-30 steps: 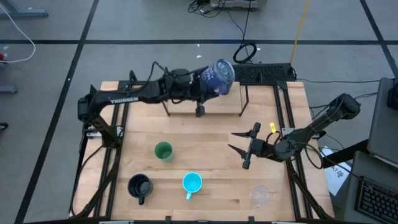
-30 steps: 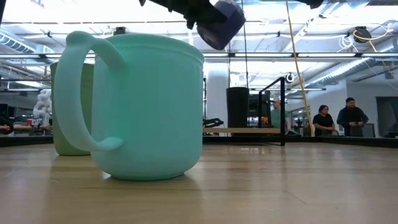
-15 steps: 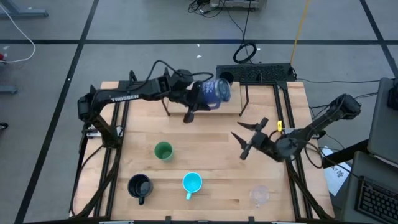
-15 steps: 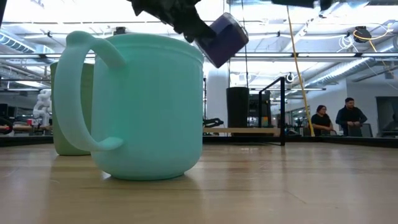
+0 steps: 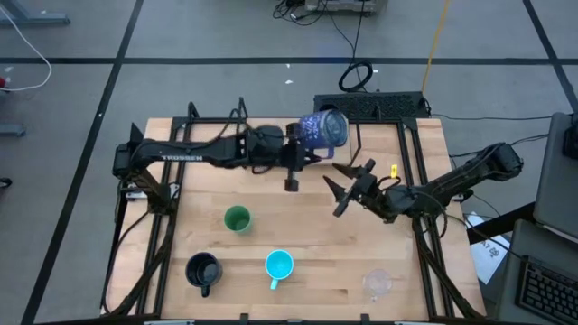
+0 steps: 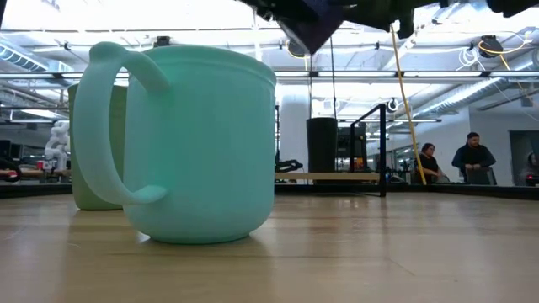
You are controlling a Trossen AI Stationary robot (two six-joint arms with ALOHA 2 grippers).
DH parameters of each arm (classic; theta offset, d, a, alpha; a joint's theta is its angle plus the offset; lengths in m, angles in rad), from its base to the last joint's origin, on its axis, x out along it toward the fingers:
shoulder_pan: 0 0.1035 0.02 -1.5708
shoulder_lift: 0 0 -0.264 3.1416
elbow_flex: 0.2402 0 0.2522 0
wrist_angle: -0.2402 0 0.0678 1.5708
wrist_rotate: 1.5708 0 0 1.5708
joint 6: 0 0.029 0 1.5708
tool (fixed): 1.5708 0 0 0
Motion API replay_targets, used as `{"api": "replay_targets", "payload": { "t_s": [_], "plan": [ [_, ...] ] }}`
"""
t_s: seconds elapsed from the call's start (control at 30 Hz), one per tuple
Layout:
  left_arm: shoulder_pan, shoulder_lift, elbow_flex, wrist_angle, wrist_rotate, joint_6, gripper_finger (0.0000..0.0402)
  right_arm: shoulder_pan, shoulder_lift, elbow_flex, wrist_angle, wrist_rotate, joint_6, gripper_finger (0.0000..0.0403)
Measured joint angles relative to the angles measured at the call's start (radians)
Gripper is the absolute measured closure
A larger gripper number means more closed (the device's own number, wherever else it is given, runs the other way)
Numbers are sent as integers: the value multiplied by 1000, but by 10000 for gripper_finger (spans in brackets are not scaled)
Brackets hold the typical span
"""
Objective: Stack small to large cups/mugs on shelf
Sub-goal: Put the purple mug on the shelf
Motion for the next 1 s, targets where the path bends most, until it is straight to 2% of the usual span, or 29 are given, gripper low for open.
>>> {"api": "replay_targets", "payload": {
  "t_s": [0.1,0.23,0.37,0.73,1.0],
  "plan": [
    [-46,21,-1,60,-172,42,394,-22,29,0,92,0,-21,195],
    [-88,64,-1,157,-351,109,394,-42,60,0,228,-24,-55,195],
    [-115,103,-1,243,-486,162,394,-43,61,1,300,-32,-98,195],
    [-139,108,0,329,-631,192,394,-49,54,0,409,-21,-219,195],
    [-170,108,0,356,-569,309,394,-50,55,0,428,-27,-245,195]
  ]
}}
